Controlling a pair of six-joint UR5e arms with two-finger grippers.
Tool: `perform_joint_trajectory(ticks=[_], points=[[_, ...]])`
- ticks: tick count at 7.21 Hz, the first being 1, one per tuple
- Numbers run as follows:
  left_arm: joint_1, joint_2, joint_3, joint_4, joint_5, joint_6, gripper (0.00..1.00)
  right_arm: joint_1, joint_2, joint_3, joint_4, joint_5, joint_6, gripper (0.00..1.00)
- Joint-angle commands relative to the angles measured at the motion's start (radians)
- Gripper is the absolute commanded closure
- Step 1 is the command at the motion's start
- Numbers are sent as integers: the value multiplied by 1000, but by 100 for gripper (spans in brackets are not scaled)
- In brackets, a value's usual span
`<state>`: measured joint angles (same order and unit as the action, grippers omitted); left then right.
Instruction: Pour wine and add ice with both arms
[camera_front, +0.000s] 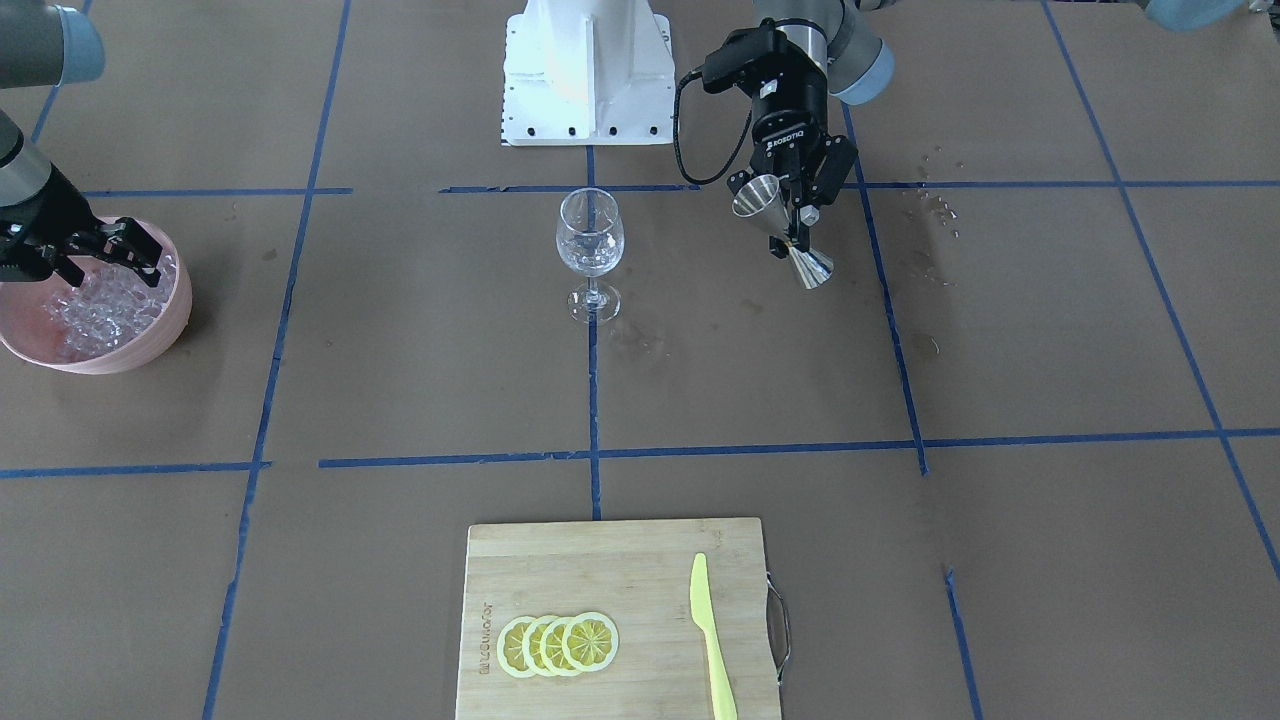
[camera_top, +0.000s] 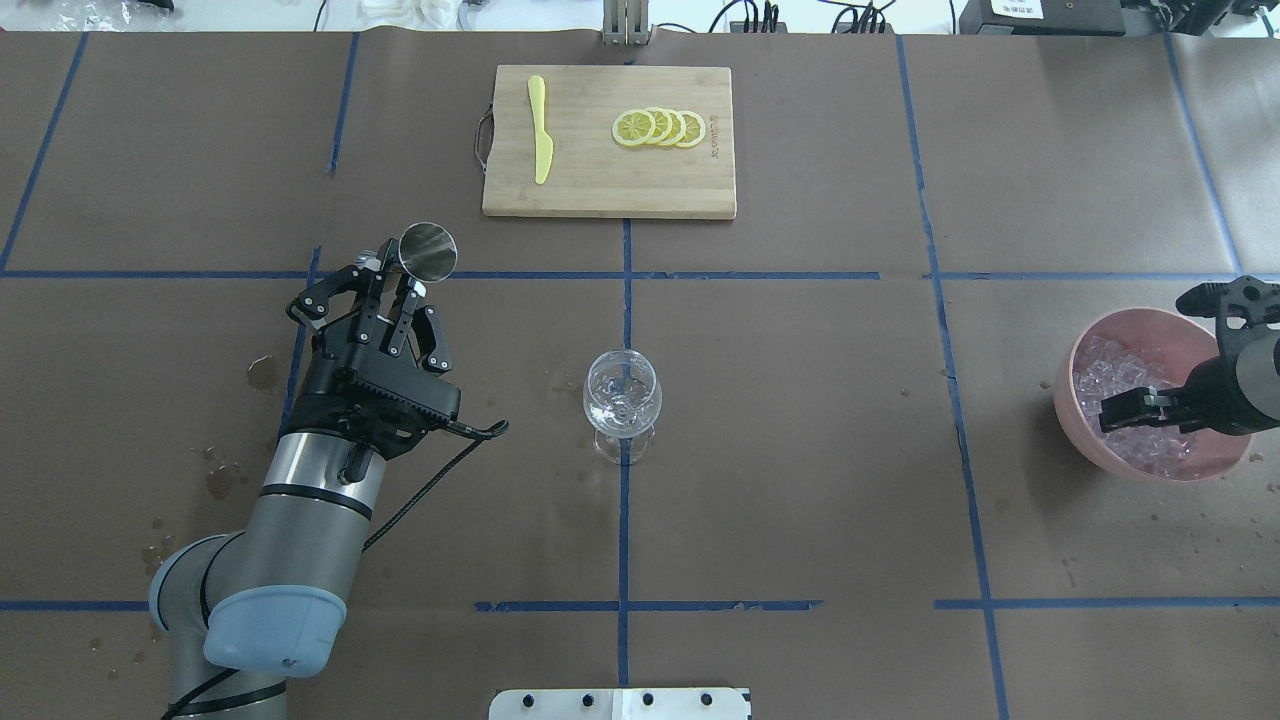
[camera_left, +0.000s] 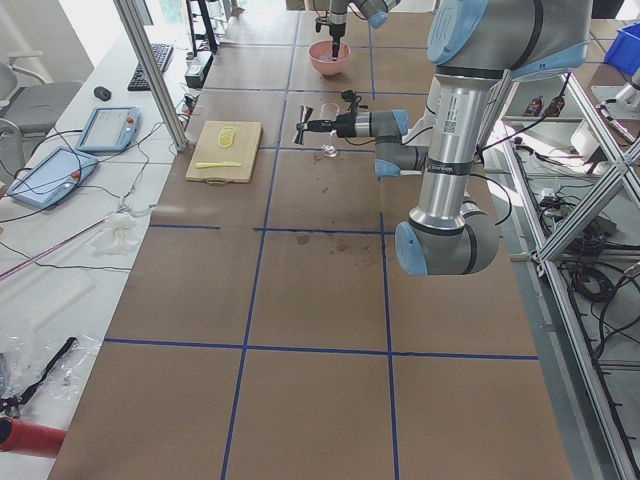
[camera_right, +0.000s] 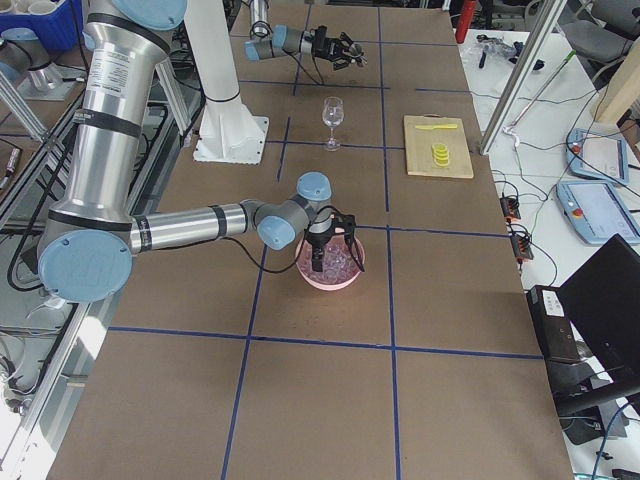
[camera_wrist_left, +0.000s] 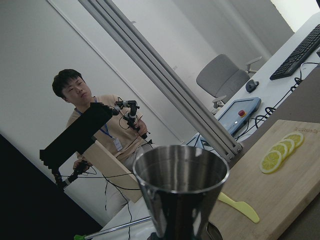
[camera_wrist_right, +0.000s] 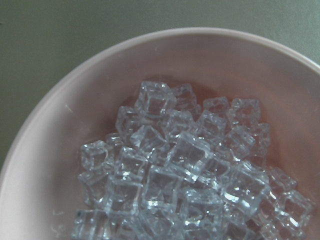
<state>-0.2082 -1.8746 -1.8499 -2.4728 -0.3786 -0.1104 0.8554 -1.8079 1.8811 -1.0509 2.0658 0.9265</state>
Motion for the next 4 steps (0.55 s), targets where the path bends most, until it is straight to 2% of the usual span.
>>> perform_joint_trajectory(ticks=[1, 4], points=[[-11, 0, 0, 0, -14, 0, 100, -4, 1, -11, -1, 2, -3, 8], [-25, 0, 0, 0, -38, 0, 100, -12, 1, -11, -3, 22, -2, 10]])
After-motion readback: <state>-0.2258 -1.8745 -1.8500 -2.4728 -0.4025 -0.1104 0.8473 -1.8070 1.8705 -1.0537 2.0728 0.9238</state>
